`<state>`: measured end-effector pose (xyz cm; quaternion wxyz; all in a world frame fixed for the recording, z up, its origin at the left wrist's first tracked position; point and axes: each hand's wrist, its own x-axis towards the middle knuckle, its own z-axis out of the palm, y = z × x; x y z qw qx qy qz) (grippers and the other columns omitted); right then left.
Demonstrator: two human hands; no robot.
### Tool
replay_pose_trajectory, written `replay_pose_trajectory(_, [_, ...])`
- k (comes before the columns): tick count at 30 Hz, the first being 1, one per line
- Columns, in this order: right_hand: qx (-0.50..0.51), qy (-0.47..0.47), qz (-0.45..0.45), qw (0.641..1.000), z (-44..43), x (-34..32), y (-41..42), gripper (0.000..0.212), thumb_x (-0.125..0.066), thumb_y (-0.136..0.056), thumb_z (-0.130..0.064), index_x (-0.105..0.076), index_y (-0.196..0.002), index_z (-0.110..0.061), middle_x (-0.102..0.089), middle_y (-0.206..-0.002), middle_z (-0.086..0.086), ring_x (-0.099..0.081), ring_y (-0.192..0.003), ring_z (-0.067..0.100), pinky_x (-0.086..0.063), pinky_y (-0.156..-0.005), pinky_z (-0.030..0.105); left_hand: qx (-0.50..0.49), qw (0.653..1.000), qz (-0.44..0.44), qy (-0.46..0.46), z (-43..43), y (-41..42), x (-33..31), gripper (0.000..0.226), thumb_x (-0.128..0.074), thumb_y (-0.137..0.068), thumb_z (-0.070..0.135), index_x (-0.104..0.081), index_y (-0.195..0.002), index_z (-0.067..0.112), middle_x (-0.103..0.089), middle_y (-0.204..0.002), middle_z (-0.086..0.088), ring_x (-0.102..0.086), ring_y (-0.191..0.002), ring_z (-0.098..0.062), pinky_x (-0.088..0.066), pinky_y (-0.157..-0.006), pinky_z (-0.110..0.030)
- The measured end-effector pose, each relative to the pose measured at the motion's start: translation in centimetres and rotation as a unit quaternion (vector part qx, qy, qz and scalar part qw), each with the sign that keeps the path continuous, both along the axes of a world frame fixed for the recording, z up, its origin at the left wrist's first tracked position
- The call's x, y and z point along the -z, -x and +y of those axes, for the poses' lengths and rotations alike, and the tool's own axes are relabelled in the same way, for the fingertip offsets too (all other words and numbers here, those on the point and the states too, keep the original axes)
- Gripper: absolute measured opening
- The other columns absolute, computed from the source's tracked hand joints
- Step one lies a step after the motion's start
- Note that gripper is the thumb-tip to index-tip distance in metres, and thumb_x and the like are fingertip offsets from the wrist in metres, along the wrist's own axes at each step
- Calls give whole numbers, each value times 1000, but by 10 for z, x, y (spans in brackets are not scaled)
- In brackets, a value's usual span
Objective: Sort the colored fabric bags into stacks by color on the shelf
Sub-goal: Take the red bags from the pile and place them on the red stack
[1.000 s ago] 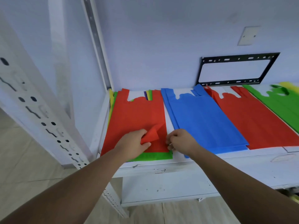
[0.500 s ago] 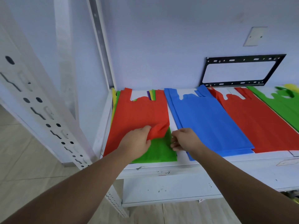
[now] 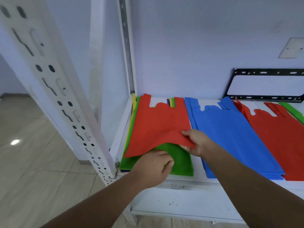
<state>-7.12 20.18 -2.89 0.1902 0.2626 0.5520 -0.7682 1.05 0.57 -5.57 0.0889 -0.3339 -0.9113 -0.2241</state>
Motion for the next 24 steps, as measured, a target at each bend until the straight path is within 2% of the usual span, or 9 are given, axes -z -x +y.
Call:
replay_pose_trajectory(2, [-4, -2, 0, 1000, 13, -4, 0, 20, -50, -98, -8, -56, -117, -6, -69, -96, 14, -71, -76, 23, -59, -50, 32, -120, 987, -79, -71, -15, 12, 6, 24, -46, -98, 20, -66, -111, 23, -69, -87, 5, -60, -69, -9, -47, -65, -26])
replay_pose_trajectory(4, [-27, -31, -5, 999, 29, -5, -4, 16, -52, -96, -9, -58, -111, -5, -72, -85, 13, -73, -66, 21, -59, -49, 31, -252, 906, -222, -256, -29, 25, 7, 11, -58, -93, 12, -63, -93, 21, -67, -80, 3, -64, -74, -23, -47, -65, -26])
replay_pose_trajectory(7, [-106, -96, -30, 989, 50, -2, -13, 18, -55, -92, -11, -64, -105, -3, -75, -79, 12, -73, -62, 21, -58, -53, 30, -266, 601, -454, -602, -34, 37, -12, 20, -65, -92, 37, -62, -96, 17, -72, -86, -10, -66, -89, -34, -58, -79, -41])
replay_pose_trajectory(8, [-143, -114, -48, 982, 55, 2, -16, 22, -56, -87, -13, -66, -104, -2, -75, -87, 15, -73, -68, 25, -59, -63, 33, -260, 557, -507, -605, -34, 39, -14, 34, -55, -96, 47, -63, -108, 16, -74, -98, -15, -68, -97, -36, -56, -87, -49])
replay_pose_trajectory(10, [-221, -133, -76, 963, 60, 10, -18, 26, -57, -81, -16, -69, -100, -1, -70, -92, 19, -69, -74, 28, -56, -82, 38, -272, 573, -581, -510, -27, 40, -17, 56, -50, -91, 64, -63, -119, 17, -73, -111, -17, -71, -101, -35, -57, -87, -52])
replay_pose_trajectory(12, [-272, -143, -78, 948, 59, 9, -17, 26, -55, -87, -19, -70, -101, -2, -73, -90, 17, -72, -74, 25, -57, -81, 36, -297, 604, -602, -431, -19, 37, -16, 59, -54, -84, 71, -64, -115, 21, -74, -108, -14, -73, -94, -32, -61, -78, -46])
replay_pose_trajectory(17, [-252, -176, -40, 951, 54, 1, 3, 29, -61, -92, -24, -67, -114, -6, -75, -104, 14, -75, -81, 24, -60, -75, 36, -290, 641, -574, -419, -19, 34, -14, 29, -67, -87, 30, -71, -110, 12, -77, -100, -11, -73, -96, -30, -54, -93, -51])
replay_pose_trajectory(21, [-160, -246, 20, 956, 47, 8, 23, 31, -64, -92, -21, -66, -112, 2, -76, -95, 19, -74, -84, 31, -59, -80, 50, -341, 777, -457, -266, -26, 30, -4, 15, -65, -90, 23, -72, -98, 12, -76, -93, -5, -72, -89, -25, -55, -93, -43])
replay_pose_trajectory(24, [-134, -282, 15, 950, 38, 13, 36, 38, -66, -88, -40, -67, -103, -5, -75, -94, 16, -73, -83, 31, -60, -75, 49, -359, 813, -418, -190, -27, 24, -5, 26, -57, -95, 41, -67, -93, 17, -71, -90, -1, -68, -87, -21, -53, -85, -33])
